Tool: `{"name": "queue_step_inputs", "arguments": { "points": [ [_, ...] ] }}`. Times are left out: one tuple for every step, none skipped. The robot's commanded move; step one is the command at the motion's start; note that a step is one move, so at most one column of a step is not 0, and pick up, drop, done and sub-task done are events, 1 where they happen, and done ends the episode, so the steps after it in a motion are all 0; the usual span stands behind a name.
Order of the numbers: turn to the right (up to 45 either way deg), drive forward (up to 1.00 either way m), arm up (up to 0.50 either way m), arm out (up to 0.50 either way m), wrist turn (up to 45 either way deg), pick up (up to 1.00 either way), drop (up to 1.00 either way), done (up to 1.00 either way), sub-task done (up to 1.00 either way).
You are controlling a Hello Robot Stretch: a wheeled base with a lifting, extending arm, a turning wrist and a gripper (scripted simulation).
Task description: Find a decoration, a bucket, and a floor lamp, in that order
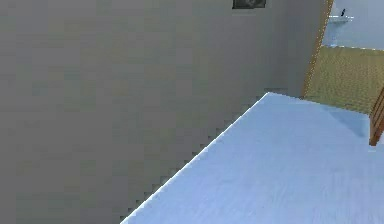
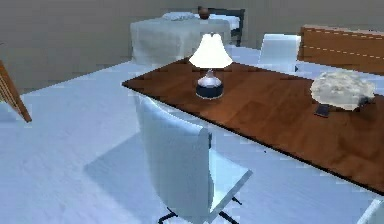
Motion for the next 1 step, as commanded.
{"name": "queue_step_inputs", "arguments": {
  "points": [
    [30.0,0.0,0.0,0.0,0.0,0.0,0.0,0.0,0.0]
  ]
}}
